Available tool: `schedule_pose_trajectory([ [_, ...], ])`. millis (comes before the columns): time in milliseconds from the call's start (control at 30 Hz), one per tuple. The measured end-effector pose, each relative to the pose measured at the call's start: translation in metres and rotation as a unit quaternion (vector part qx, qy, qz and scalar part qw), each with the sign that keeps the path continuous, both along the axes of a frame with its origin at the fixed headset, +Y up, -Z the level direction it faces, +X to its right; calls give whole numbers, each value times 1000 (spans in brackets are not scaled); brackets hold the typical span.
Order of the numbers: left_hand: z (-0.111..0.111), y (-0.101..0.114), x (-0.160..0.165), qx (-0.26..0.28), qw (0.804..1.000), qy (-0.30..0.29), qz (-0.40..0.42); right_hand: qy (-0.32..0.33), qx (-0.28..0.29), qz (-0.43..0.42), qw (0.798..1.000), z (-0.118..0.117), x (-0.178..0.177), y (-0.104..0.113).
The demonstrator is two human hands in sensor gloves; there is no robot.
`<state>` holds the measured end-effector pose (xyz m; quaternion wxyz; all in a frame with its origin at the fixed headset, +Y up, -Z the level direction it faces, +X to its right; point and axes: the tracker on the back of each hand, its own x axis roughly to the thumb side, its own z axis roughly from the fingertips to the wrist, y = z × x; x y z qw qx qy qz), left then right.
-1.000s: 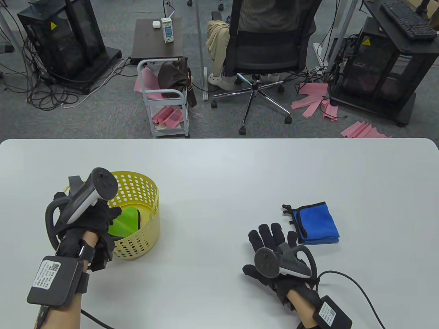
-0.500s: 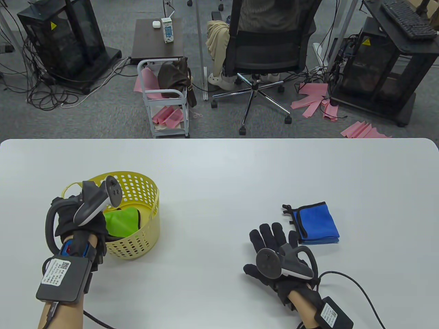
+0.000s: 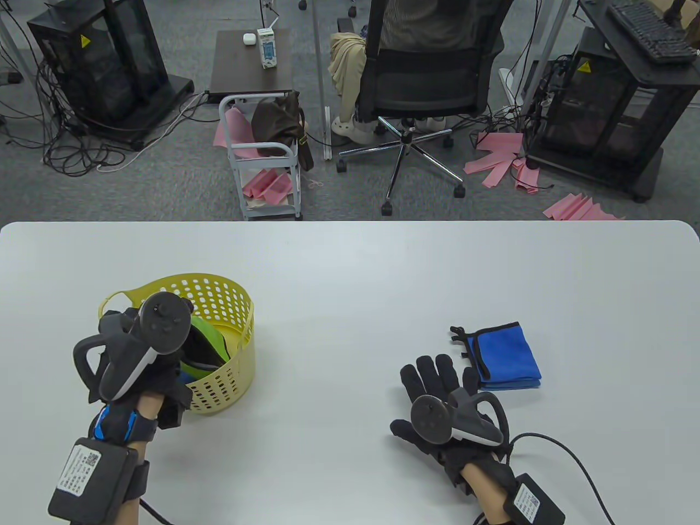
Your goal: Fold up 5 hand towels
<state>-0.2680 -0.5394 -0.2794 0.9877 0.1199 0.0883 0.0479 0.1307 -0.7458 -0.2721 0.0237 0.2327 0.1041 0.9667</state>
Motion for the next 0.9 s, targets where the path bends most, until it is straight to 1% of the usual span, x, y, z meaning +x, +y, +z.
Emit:
schedule_pose_trajectory([
  [167, 24, 24, 17, 62, 997, -34, 13, -2, 2, -2, 1000, 0, 1, 1],
  [300, 41, 44, 32, 113, 991, -66, 27, -3, 3, -5, 1000, 0, 2, 2],
  [367, 49, 53, 43, 131, 987, -89, 35, -4, 7, -9, 1000, 0, 3, 3],
  [500, 59, 63, 64, 155, 978, -129, 47, -8, 13, -17, 1000, 1, 5, 7],
  [567, 63, 66, 80, 155, 975, -152, 49, -9, 11, -25, 1000, 0, 7, 8],
  [667, 65, 66, 104, 155, 969, -184, 49, -14, 8, -47, 999, -1, 11, 10],
  [733, 64, 61, 120, 148, 967, -200, 52, -19, 13, -79, 997, -1, 14, 13],
  [833, 55, 41, 149, 124, 963, -231, 63, -23, 26, -181, 983, -2, 20, 19],
  [900, 38, 16, 172, 96, 960, -252, 78, -32, 31, -265, 963, -3, 24, 24],
])
